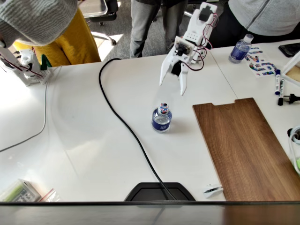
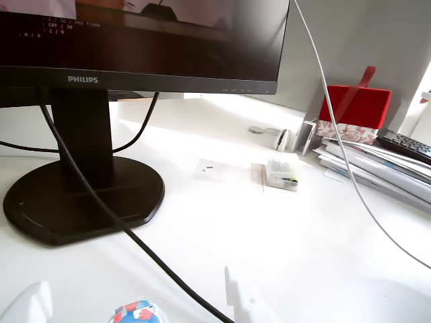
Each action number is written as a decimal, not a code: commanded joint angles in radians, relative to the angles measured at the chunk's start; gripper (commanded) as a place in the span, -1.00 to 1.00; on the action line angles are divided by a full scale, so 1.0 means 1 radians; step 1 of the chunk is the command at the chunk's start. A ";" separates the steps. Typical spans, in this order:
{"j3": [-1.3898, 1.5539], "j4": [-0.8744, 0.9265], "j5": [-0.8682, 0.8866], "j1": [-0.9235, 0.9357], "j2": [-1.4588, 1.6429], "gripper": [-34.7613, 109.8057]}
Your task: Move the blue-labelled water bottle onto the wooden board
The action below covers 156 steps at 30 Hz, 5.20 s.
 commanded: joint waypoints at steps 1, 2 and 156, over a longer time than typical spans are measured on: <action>-0.115 -0.017 -0.021 -0.009 -0.023 -0.05; -0.137 -0.017 -0.026 -0.012 -0.040 -0.05; -0.144 -0.221 0.130 -0.218 0.149 -0.52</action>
